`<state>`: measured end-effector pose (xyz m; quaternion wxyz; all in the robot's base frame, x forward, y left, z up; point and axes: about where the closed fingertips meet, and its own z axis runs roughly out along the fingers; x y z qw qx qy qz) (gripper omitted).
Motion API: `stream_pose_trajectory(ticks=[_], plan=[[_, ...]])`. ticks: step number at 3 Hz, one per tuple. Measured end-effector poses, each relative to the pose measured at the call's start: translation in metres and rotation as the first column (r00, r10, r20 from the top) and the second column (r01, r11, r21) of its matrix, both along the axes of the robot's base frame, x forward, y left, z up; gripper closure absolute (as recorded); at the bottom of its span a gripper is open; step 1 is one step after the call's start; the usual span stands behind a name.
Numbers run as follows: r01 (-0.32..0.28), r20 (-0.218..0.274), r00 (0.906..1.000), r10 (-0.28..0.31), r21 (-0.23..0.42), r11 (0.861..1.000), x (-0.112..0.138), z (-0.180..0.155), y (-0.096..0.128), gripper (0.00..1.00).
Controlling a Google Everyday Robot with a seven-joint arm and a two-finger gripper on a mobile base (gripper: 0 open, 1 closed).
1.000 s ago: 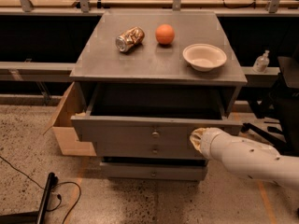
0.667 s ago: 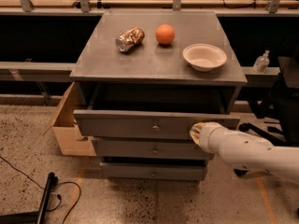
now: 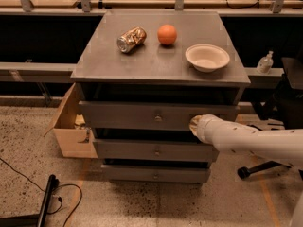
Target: Close top drawer
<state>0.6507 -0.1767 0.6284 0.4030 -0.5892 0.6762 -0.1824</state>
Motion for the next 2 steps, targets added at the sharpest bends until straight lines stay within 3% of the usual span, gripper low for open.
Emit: stream_pose_trajectory(ticks=[1, 2], plan=[[-0.001, -0.007, 1.0000, 0.001, 0.007, 1.000, 0.001, 0.002, -0.001, 1.00], [-0.020, -0.030, 0.9993, 0.021, 0.034, 0.999, -0.014, 0.009, 0.004, 1.00]])
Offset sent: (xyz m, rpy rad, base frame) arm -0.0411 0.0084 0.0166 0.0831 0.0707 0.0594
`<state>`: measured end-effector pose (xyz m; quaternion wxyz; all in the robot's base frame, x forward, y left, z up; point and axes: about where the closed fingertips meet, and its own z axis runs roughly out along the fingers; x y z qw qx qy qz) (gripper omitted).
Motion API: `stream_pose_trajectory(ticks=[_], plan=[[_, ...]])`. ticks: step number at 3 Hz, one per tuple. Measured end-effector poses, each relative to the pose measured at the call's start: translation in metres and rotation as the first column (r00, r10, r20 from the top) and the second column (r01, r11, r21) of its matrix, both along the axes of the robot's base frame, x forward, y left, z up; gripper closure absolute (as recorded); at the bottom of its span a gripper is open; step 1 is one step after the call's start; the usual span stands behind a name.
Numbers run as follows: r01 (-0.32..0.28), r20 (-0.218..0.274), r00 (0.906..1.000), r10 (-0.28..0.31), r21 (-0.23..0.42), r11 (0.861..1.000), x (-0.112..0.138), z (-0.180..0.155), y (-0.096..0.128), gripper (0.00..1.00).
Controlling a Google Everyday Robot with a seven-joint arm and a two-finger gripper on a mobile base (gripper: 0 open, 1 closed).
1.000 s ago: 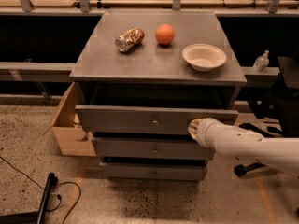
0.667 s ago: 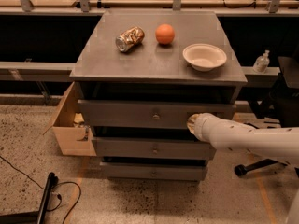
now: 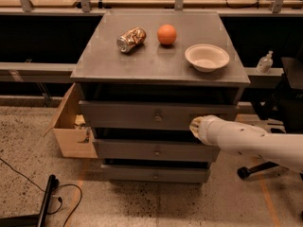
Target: Close top drawer
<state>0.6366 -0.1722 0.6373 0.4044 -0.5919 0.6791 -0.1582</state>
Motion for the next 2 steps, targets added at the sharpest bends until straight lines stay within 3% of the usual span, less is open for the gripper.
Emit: stream_pose_trajectory(ticks=[1, 2], plan=[[-0.033, -0.044, 0.9984, 0.035, 0.044, 0.998, -0.024, 0.013, 0.011, 1.00], [-0.022, -0.088, 0.9957, 0.030, 0.091, 0.996, -0.055, 0.033, 0.009, 1.00]])
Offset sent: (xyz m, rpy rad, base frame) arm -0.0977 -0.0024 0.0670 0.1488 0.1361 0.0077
